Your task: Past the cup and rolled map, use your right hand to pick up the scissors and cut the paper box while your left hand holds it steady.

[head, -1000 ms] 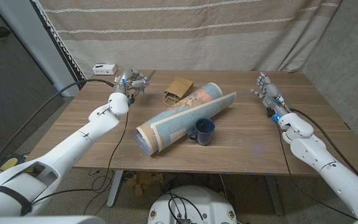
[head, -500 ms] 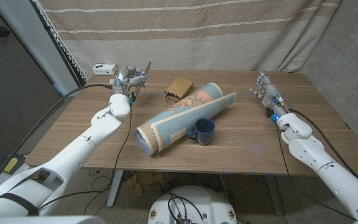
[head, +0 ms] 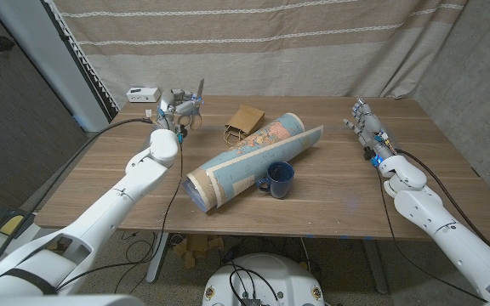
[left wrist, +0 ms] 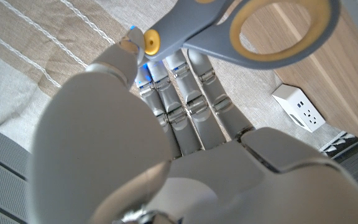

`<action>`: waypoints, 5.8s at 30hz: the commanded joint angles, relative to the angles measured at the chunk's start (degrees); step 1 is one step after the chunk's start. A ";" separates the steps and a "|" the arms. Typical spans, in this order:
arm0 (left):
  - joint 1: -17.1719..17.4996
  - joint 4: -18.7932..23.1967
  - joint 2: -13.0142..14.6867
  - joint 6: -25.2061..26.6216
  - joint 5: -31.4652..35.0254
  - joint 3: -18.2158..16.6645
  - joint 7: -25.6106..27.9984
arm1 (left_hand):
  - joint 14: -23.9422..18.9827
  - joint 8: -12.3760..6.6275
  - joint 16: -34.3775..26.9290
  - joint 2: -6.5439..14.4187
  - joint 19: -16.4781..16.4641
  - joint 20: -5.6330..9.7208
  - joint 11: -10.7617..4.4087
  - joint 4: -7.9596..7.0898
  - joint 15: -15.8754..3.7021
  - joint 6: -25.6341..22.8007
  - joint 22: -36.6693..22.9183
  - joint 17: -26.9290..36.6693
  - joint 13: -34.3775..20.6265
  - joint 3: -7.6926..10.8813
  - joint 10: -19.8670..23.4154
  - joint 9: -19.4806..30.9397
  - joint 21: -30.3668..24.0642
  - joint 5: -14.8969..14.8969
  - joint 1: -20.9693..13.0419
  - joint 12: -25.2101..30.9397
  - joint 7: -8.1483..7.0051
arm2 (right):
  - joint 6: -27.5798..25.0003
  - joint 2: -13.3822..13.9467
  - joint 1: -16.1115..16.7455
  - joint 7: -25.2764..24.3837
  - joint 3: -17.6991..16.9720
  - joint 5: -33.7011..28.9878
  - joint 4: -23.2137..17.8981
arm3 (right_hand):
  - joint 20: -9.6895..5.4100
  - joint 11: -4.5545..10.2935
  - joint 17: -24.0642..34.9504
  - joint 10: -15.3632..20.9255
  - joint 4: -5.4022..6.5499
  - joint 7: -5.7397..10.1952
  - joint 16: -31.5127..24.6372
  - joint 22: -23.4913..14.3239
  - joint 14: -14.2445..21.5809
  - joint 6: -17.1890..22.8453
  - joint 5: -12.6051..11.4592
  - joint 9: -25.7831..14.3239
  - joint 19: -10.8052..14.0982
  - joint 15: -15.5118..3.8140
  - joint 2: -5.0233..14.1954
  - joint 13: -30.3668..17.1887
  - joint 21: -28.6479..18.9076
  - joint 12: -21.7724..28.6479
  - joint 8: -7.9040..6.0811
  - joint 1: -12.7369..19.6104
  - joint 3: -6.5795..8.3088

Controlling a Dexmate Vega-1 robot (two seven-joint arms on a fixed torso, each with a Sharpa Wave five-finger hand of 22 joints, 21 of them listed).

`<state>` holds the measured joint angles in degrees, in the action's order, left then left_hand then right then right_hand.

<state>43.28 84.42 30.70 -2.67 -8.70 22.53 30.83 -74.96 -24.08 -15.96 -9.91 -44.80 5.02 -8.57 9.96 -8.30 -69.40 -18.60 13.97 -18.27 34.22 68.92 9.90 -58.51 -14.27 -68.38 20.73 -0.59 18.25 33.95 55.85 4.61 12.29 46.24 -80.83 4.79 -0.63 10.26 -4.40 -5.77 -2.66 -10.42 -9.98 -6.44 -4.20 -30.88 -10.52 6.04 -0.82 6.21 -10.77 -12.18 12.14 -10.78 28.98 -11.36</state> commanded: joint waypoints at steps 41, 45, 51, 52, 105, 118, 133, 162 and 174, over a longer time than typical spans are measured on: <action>1.83 -1.47 -12.41 -11.21 -19.18 -4.51 -2.26 | -4.52 2.15 0.23 1.63 1.15 4.36 -0.64 -1.95 -5.33 0.64 1.71 -0.36 -0.38 2.07 -0.74 1.06 -1.20 0.14 -0.43 -0.07 -0.16 | 1.91 2.08 2.08 1.21 -2.63 0.46 -1.67 | -0.01 -0.45 0.14 -0.02 -0.39 -0.33 -0.33 -0.15 0.05 -0.21 0.25 -0.12 0.47 -0.16 0.85 -0.08 0.47 0.28 -0.48 1.03 0.13; 0.70 -2.91 -13.04 -11.92 -20.24 -4.40 -3.51 | -4.51 2.24 0.24 1.62 1.24 4.37 -0.64 -1.94 -5.34 0.55 1.87 -0.37 -0.40 2.06 -0.81 1.09 -1.28 0.19 -0.42 -0.09 -0.18 | 1.58 2.20 2.44 0.89 -2.69 0.54 -2.12 | -0.61 -0.45 0.14 -0.02 -0.38 -0.36 -0.32 -0.15 0.06 -0.16 0.30 -0.11 0.54 -0.15 0.89 -0.08 0.49 0.27 -0.49 1.07 0.14; 0.03 -3.69 -13.53 -12.91 -23.64 -4.67 -7.18 | -4.53 2.38 0.24 1.70 1.25 4.44 -0.85 -1.95 -5.33 0.51 2.03 -0.38 -0.53 2.06 -0.64 1.13 -1.45 0.25 -0.44 0.06 -0.21 | 1.57 2.01 2.83 0.46 -2.78 0.66 -2.46 | -0.64 -0.42 0.15 -0.02 -0.36 -0.41 -0.30 -0.15 0.05 -0.15 0.35 -0.11 0.59 -0.15 0.91 -0.07 0.51 0.27 -0.48 1.09 0.14; -0.18 -3.79 -13.66 -13.03 -24.11 -4.74 -7.57 | -4.55 2.41 0.24 1.69 1.27 4.45 -0.99 -1.94 -5.34 0.52 2.07 -0.38 -0.58 2.04 -0.67 1.14 -1.48 0.27 -0.44 0.07 -0.20 | 1.47 1.99 2.87 0.40 -2.76 0.70 -2.57 | -0.62 -0.42 0.15 -0.03 -0.36 -0.41 -0.30 -0.15 0.06 -0.16 0.35 -0.11 0.57 -0.13 0.91 -0.07 0.52 0.26 -0.48 1.10 0.14; 3.13 3.53 -19.62 -10.80 -43.82 -8.40 -7.29 | -4.52 2.80 0.22 1.50 1.47 4.66 -1.78 -1.94 -5.33 -1.58 4.05 -0.42 -0.51 2.29 -0.56 1.38 -2.48 0.52 -0.32 0.09 -0.73 | 0.63 3.82 4.17 -0.54 -2.38 -1.03 -5.93 | -1.91 -0.63 0.45 1.27 -0.29 -1.08 -0.64 -0.26 3.00 0.15 1.15 -0.11 0.57 -0.99 1.03 -0.15 1.00 0.57 -0.54 1.81 0.07; 2.57 2.59 -21.48 -11.43 -46.26 -8.47 -7.80 | -4.57 3.02 0.21 1.48 1.50 4.78 -1.69 -1.95 -5.34 -1.67 4.49 -0.40 -0.50 2.42 -0.54 1.36 -2.67 0.48 -0.28 0.07 -0.70 | 1.80 4.21 4.49 -4.25 -2.49 -4.75 -9.24 | -2.73 -1.30 0.26 4.03 -1.55 -1.64 -1.29 -0.15 6.13 2.23 0.97 -0.11 3.73 -1.06 1.42 -0.09 0.15 1.37 -1.21 4.67 1.04; 0.64 1.32 -24.19 -10.23 -51.26 -8.80 -8.65 | -4.61 3.12 0.20 1.42 1.59 4.80 -1.82 -2.00 -5.33 -2.13 4.93 -0.37 -0.57 2.52 -0.50 1.32 -2.87 0.40 -0.13 0.10 -0.91 | 2.24 6.23 4.44 -3.58 -2.18 -7.48 -11.55 | -0.95 -1.28 0.32 4.89 -1.58 -0.12 -0.97 -0.13 6.65 3.53 1.17 -0.14 3.79 -0.88 0.68 -0.15 0.57 1.42 -1.37 5.18 0.72; -3.31 -2.77 -28.48 -13.44 -52.81 -8.14 -12.86 | -4.68 3.56 0.14 1.33 1.50 4.95 -2.03 -2.02 -5.33 -2.67 5.58 -0.32 -0.48 2.74 -0.27 1.18 -3.43 0.24 0.01 0.10 -1.25 | -1.26 8.46 7.24 -8.09 -4.02 -9.58 -17.92 | 3.07 0.86 0.30 7.17 -2.05 5.18 -0.57 -0.13 7.71 17.35 1.23 -0.50 5.11 0.90 1.42 -0.15 0.85 1.66 -5.07 8.83 1.51; -3.15 -2.02 -29.32 -12.59 -55.41 -8.70 -13.94 | -4.70 3.74 0.11 1.30 1.59 4.92 -2.04 -2.06 -5.33 -2.77 5.81 -0.29 -0.48 2.81 -0.37 1.18 -3.57 0.18 0.13 0.05 -1.37 | -1.77 8.92 7.67 -8.20 -4.46 -9.89 -19.04 | 3.10 0.74 0.30 7.22 -2.06 5.13 -0.47 -0.13 7.59 17.04 1.26 -0.52 4.99 0.86 1.47 -0.15 0.95 1.60 -4.69 9.21 1.59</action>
<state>40.14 81.89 2.14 -15.88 -62.17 14.23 17.78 -74.63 -20.34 -15.46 -9.53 -43.47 4.51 -9.96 9.93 -8.63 -71.25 -12.77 13.42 -18.54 34.72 68.61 10.82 -61.90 -13.79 -68.00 20.74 -2.22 16.77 42.41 62.97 -3.33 8.27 36.84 -98.73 7.60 0.22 10.40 2.55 -7.59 2.46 -11.13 -9.98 1.01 12.80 -29.66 -10.81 11.06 -0.09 7.85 -10.78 -11.44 13.58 -15.48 37.58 -9.85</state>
